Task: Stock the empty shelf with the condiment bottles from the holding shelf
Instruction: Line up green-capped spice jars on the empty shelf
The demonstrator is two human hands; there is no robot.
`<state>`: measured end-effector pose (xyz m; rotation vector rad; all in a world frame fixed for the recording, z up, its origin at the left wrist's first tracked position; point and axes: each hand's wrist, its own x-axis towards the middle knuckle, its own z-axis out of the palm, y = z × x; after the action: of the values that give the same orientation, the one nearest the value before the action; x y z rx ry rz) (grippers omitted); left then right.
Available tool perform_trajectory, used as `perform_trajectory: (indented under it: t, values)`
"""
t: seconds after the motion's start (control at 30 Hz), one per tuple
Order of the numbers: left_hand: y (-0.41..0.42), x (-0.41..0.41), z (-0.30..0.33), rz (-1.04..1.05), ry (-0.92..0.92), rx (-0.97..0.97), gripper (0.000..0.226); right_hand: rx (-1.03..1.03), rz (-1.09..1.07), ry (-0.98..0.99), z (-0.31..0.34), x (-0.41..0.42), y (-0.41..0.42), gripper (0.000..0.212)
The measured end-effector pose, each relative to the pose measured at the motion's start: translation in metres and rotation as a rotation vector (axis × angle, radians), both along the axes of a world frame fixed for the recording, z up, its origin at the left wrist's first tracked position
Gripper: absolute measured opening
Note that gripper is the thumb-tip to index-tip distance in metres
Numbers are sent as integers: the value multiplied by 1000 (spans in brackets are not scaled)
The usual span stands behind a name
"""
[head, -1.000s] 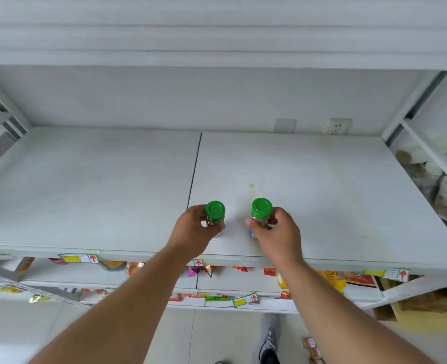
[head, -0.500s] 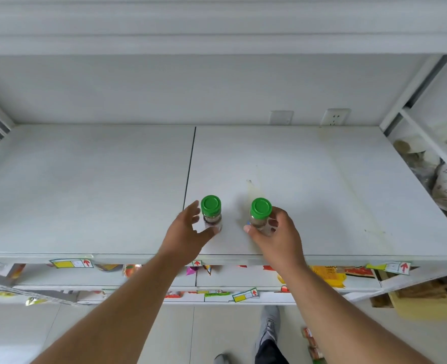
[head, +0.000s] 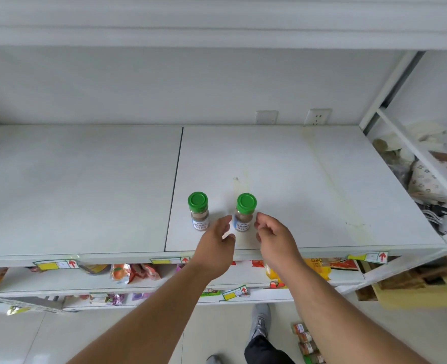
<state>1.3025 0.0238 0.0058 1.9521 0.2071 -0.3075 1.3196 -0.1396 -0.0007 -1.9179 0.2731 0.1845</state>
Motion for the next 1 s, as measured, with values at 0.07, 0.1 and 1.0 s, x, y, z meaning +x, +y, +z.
perform_trajectory:
  t: [0.07,0.1,1.0]
  values:
    - [-5,5,-1,-8,21,-13,56,12,29,12,0,1,0,33]
    - [-6,7,-3,-10,24,-13,57,23,40,19,-1,1,1,35]
    - [-44,145,4,192,-64,-56,65,117,165,-46,-3,168,4,56]
